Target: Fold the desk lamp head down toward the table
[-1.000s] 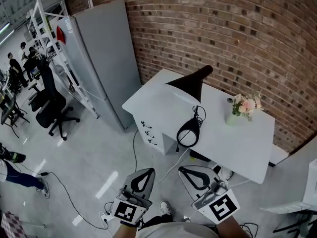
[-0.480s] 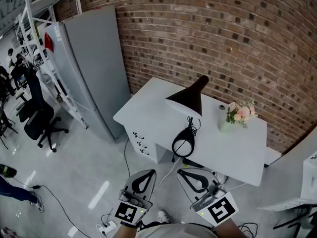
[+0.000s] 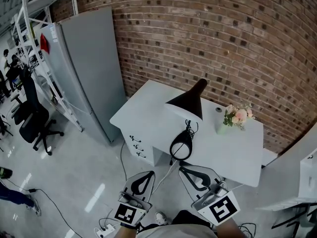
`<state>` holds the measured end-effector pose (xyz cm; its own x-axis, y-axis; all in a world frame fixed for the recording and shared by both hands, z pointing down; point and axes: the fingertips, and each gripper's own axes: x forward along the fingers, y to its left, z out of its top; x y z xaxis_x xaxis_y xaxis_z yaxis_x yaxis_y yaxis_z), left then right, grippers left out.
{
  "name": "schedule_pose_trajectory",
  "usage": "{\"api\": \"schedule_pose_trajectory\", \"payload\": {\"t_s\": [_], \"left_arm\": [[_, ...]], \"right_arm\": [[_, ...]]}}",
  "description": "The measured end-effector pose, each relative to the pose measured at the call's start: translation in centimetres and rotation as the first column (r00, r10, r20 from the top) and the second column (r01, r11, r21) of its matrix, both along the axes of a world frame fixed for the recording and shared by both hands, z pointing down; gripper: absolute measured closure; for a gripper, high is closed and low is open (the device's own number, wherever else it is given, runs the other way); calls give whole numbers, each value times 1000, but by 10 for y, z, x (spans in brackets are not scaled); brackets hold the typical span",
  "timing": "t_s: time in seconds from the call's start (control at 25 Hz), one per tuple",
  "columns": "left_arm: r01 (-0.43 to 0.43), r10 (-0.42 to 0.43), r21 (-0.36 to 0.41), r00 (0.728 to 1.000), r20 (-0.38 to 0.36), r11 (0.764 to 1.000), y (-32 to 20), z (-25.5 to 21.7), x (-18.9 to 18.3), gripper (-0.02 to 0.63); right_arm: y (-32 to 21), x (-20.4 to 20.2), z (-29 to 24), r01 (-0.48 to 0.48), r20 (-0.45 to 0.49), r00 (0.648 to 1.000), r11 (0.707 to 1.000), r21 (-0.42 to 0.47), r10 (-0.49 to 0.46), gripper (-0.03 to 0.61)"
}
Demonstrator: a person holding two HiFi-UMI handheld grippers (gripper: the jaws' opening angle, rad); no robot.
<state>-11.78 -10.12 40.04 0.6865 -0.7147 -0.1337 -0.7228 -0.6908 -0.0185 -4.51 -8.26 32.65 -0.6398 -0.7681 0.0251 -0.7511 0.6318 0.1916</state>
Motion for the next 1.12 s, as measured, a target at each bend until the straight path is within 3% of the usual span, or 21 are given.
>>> {"api": "schedule_pose_trajectory", "payload": {"t_s": [0.24, 0.52, 1.12], "left_arm": [[24, -24, -17, 1000, -9, 1000, -11, 5, 5, 606], [47, -47, 20, 999, 14, 999, -31, -9, 19, 606], [32, -32, 7, 999, 9, 999, -53, -11, 45, 606]], "right_arm": [[-15, 13, -2, -5, -12, 1000, 1000, 21, 5, 560], [-42, 40, -29, -56, -10, 998, 996, 67, 57, 560], [-79, 64, -54, -137, -124, 979, 969, 205, 165, 557]]}}
